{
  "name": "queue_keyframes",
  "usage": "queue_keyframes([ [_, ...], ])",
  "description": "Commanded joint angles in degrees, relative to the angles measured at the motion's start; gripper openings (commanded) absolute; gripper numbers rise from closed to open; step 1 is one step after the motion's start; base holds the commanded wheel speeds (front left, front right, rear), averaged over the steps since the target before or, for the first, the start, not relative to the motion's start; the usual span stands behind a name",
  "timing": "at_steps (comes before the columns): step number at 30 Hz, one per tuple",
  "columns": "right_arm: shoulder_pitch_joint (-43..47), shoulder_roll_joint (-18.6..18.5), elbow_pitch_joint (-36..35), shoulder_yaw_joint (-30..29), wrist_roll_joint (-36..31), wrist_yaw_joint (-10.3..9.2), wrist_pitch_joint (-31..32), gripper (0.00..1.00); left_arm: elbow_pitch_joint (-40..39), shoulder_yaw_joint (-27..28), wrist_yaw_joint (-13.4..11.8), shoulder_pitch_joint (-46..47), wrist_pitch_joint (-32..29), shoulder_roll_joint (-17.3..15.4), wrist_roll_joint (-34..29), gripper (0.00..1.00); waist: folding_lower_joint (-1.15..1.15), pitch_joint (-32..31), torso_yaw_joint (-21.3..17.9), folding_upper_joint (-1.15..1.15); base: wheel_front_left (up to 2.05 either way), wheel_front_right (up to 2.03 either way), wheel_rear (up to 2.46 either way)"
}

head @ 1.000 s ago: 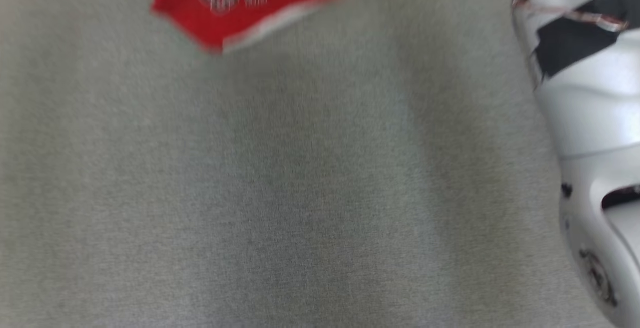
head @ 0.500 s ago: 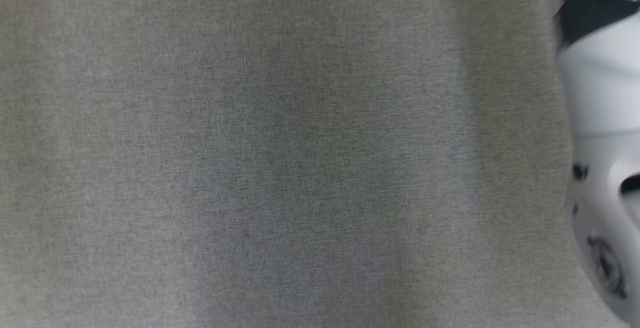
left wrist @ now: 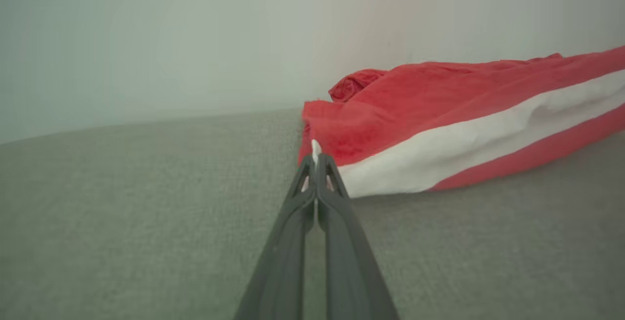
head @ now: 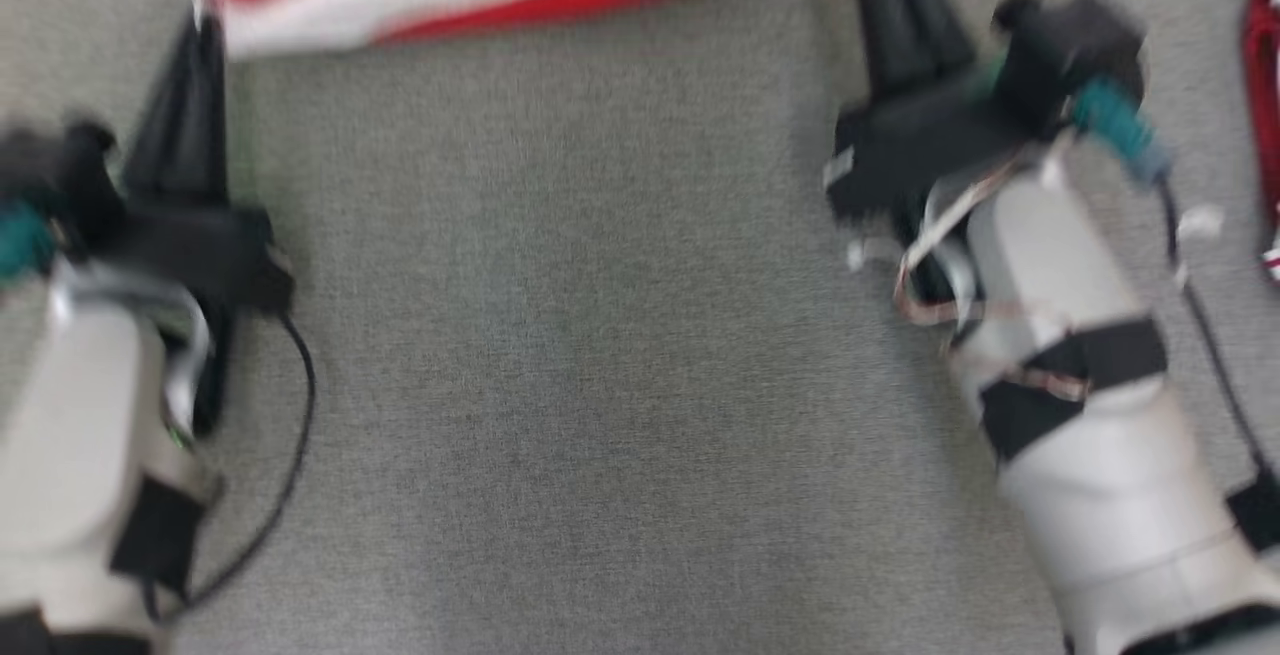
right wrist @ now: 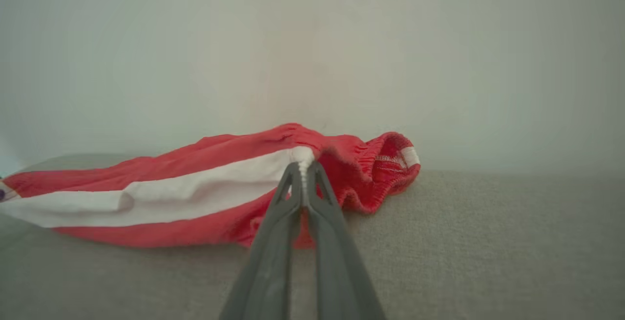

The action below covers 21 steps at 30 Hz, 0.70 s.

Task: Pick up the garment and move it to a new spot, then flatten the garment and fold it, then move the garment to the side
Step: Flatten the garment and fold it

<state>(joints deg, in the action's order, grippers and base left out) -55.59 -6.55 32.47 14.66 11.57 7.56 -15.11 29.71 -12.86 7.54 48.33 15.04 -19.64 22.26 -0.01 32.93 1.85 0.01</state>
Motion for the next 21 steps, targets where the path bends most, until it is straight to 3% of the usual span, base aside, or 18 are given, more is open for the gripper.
queue_keyframes([
  [1,3.34,-0.08,-0.88,0.16,1.28,-0.16,0.01,0.0,0.0,1.21,-0.15,-3.5,0.16,0.85,0.66,0.0,0.01,-5.48,-1.37,-0.01,0.0,0.0,0.0],
  [8,21.26,0.46,-3.84,0.78,6.44,-0.16,0.01,0.0,1.31,4.21,-0.15,-20.01,0.17,4.12,0.9,0.0,0.01,-15.84,-2.48,-0.01,0.0,0.0,0.0],
  [21,43.99,-0.63,-3.05,3.78,10.04,-0.16,0.0,0.0,3.38,8.35,-0.15,-41.19,0.16,8.42,0.36,0.0,0.01,-31.37,-3.18,-0.01,0.0,0.0,0.0],
])
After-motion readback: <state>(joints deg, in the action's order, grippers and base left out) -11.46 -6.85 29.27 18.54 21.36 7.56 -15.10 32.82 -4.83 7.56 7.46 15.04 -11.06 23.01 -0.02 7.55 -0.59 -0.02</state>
